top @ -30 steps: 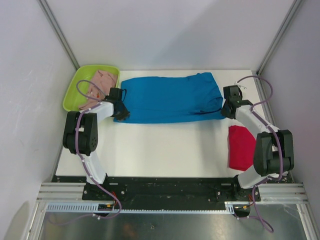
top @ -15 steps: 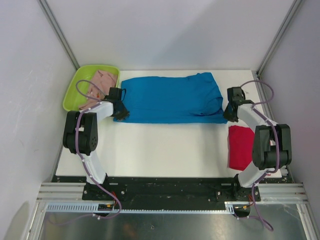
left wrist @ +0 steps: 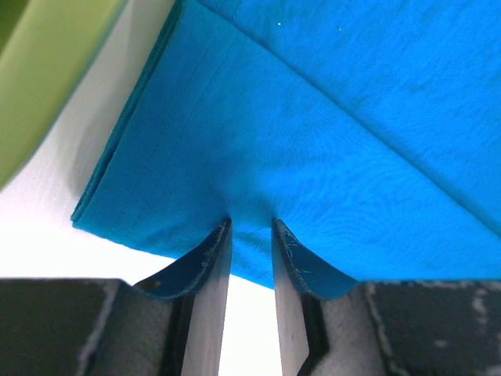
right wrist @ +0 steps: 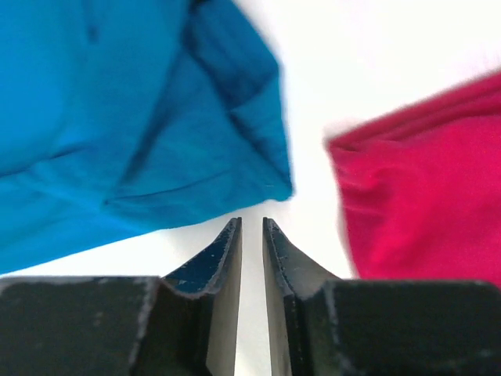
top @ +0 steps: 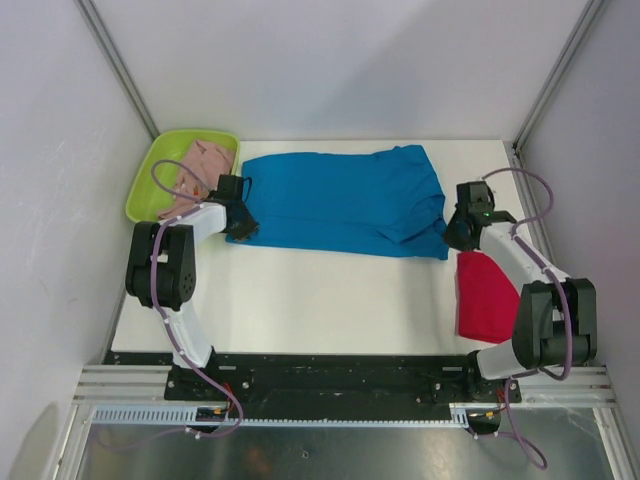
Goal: Fold and stack the t-shirts
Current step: Fold the flattened tshirt in 1/3 of the way
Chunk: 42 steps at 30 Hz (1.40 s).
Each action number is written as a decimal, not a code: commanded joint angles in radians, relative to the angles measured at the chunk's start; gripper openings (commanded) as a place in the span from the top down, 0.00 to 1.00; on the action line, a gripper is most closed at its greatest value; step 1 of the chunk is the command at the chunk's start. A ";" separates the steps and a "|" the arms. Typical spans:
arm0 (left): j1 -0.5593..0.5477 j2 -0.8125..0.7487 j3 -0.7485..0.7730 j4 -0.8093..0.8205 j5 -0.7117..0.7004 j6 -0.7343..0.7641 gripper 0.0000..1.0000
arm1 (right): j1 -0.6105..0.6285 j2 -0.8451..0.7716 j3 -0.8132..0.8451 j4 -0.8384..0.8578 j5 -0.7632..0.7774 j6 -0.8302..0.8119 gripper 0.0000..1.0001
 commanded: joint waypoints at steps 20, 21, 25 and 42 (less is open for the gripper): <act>0.021 0.036 0.019 -0.045 -0.042 0.004 0.67 | 0.226 0.314 0.114 0.257 0.020 0.043 0.79; 0.021 0.036 0.018 -0.046 -0.043 0.005 0.67 | 0.227 0.316 0.117 0.262 0.018 0.044 0.78; 0.021 0.037 0.017 -0.045 -0.045 0.008 0.67 | 0.236 0.340 0.143 0.260 0.019 0.037 0.76; 0.020 0.028 0.016 -0.045 -0.043 0.011 0.67 | 0.245 0.496 0.328 0.278 0.054 0.005 0.71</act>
